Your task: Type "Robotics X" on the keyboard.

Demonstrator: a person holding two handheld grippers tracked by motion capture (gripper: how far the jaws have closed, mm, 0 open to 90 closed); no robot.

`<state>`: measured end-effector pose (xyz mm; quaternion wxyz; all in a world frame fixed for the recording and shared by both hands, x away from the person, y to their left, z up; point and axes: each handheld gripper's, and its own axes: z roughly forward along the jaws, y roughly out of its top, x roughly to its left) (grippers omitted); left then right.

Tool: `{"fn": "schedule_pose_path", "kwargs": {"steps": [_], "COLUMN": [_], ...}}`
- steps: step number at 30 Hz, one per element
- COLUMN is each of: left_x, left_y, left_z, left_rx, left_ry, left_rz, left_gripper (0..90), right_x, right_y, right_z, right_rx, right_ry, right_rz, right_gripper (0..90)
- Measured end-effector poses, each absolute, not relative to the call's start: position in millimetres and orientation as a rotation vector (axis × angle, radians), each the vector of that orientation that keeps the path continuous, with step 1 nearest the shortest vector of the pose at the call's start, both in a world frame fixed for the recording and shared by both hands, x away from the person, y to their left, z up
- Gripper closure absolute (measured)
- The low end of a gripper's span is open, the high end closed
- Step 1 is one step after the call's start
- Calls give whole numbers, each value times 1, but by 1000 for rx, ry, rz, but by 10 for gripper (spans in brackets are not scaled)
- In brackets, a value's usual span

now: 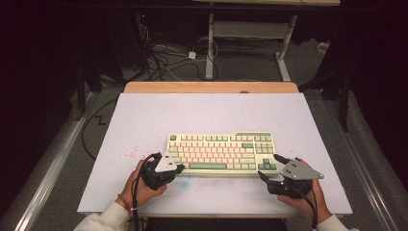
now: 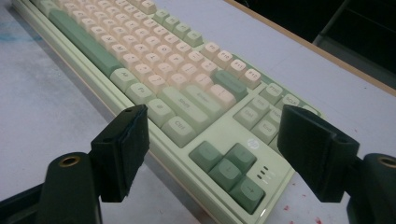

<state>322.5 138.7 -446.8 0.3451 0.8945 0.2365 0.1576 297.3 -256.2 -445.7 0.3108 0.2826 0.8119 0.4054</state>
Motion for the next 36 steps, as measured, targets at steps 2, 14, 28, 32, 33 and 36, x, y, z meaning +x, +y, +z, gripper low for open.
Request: {"fn": "schedule_pose_path", "kwargs": {"steps": [2, 14, 28, 32, 33, 36], "left_x": [328, 358, 370, 367, 367, 365], "left_y": [133, 103, 89, 91, 92, 93], "left_z": [-445, -446, -453, -450, -449, -447], "left_rx": [2329, 2397, 2448, 2427, 2426, 2414], "left_ry": [609, 597, 594, 591, 588, 584], "left_rz": [402, 408, 406, 429, 437, 453], "left_gripper": [877, 866, 876, 870, 868, 860], "right_x": [297, 299, 300, 300, 300, 300], "right_y": [-255, -254, -254, -253, -254, -254], "right_z": [-447, -450, -452, -452, -452, -451], "right_rx": [739, 733, 732, 732, 729, 728], "right_ry": [2152, 2170, 2186, 2186, 2186, 2182], "right_rz": [1065, 1051, 1027, 1029, 1032, 1036], "right_gripper": [254, 256, 258, 258, 258, 258]}}
